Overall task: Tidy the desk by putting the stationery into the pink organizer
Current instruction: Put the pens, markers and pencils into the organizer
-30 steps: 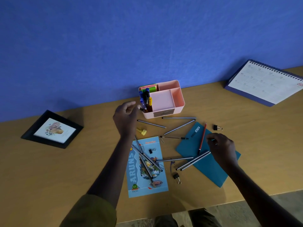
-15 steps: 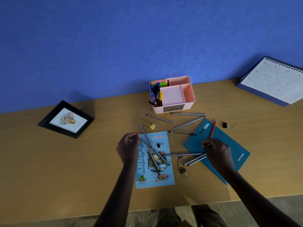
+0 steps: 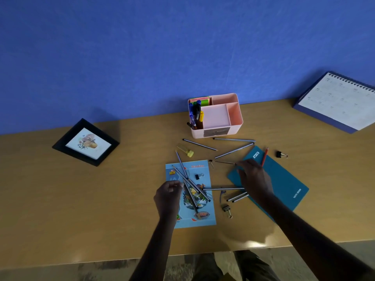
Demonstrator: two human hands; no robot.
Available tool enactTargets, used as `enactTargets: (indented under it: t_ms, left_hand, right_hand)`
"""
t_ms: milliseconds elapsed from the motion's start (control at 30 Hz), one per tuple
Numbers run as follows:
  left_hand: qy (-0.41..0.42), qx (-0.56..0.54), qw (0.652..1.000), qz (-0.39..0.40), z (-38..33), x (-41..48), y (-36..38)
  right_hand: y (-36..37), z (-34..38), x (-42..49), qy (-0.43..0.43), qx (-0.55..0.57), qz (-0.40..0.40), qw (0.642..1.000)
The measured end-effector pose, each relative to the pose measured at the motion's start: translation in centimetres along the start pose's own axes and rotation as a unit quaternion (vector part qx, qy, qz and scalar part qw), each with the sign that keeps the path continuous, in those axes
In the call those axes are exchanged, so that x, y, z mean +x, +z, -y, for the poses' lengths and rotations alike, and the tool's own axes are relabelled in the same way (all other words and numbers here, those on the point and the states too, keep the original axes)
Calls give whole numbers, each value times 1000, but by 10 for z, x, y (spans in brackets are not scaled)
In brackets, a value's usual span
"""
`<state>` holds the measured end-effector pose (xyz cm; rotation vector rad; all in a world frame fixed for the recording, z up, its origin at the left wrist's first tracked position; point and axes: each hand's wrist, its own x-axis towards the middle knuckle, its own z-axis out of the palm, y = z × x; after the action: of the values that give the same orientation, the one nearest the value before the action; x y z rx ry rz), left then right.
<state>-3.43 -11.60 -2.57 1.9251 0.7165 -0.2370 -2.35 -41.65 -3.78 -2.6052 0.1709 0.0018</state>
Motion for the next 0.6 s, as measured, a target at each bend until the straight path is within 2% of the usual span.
enactTargets:
  t_ms: [133, 267, 400, 600]
  left_hand:
    - [-1, 6, 1000, 8, 0, -3, 0]
    - [-5, 0, 1000, 5, -1, -5, -2]
    - [-5, 6, 1000, -3, -1, -3, -6]
    - [-1, -1, 1000, -7, -3, -5, -8]
  right_hand:
    - [4, 1, 27, 13, -99, 61, 993]
    - [4, 1, 32, 4, -141, 71, 988]
    - [-1, 0, 32, 6, -135, 67, 989]
    - [-28, 9, 41, -33, -26, 22, 999]
